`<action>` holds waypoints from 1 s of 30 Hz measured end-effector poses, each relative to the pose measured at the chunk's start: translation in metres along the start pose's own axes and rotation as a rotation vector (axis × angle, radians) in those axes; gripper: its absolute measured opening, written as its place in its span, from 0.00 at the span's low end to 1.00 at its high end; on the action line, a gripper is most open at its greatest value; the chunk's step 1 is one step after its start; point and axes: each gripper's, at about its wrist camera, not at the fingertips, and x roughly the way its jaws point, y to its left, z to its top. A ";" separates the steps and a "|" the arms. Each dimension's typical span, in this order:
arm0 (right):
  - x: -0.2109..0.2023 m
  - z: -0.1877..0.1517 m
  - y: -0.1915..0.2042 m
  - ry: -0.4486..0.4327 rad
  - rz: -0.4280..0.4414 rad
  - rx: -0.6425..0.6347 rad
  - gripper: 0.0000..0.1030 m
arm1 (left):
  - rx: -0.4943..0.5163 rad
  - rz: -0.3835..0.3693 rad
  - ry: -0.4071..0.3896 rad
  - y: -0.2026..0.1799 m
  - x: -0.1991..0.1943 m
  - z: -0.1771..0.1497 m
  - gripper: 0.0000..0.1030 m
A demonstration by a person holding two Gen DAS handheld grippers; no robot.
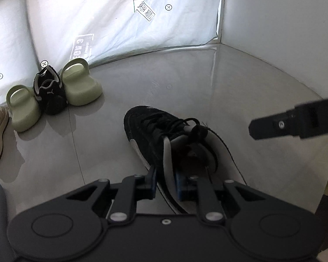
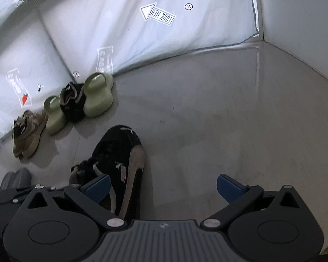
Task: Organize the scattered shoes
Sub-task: 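Lift the black sneaker and set it down near the grey slides, then grasp the black sneaker by its heel with the right tool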
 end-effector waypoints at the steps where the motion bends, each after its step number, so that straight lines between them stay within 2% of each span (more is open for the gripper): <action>1: -0.002 -0.003 0.001 0.007 -0.002 -0.010 1.00 | -0.020 0.000 0.000 0.001 -0.003 -0.001 0.18; 5: -0.006 -0.011 0.004 0.031 0.012 -0.041 0.99 | -0.140 -0.027 -0.039 0.013 -0.021 -0.001 0.19; 8: -0.008 -0.020 0.010 0.041 0.045 -0.127 0.96 | -0.154 -0.003 -0.094 0.018 -0.035 0.000 0.19; 11: -0.007 -0.026 0.016 0.037 0.063 -0.237 0.85 | -0.169 0.045 -0.149 0.028 -0.052 0.000 0.19; 14: 0.000 -0.038 0.030 0.042 0.035 -0.509 0.67 | -0.175 0.093 -0.160 0.038 -0.061 -0.004 0.19; 15: 0.001 -0.040 0.032 0.051 0.038 -0.555 0.61 | -0.177 0.108 -0.163 0.041 -0.063 -0.005 0.19; 17: 0.006 -0.050 0.038 0.078 0.080 -0.659 0.55 | -0.208 0.137 -0.157 0.053 -0.069 -0.011 0.19; 19: 0.009 -0.055 0.041 0.090 0.106 -0.693 0.49 | -0.267 0.153 -0.143 0.066 -0.074 -0.017 0.19; 23: 0.011 -0.057 0.051 0.105 0.113 -0.736 0.45 | -0.356 0.186 -0.144 0.086 -0.088 -0.028 0.19; 25: 0.012 -0.057 0.057 0.124 0.143 -0.742 0.39 | -0.373 0.200 -0.149 0.093 -0.093 -0.030 0.19; 27: 0.013 -0.060 0.064 0.138 0.178 -0.751 0.27 | -0.387 0.208 -0.151 0.097 -0.097 -0.033 0.19; 30: 0.015 -0.067 0.081 0.145 0.225 -0.789 0.27 | -0.400 0.224 -0.163 0.103 -0.103 -0.036 0.19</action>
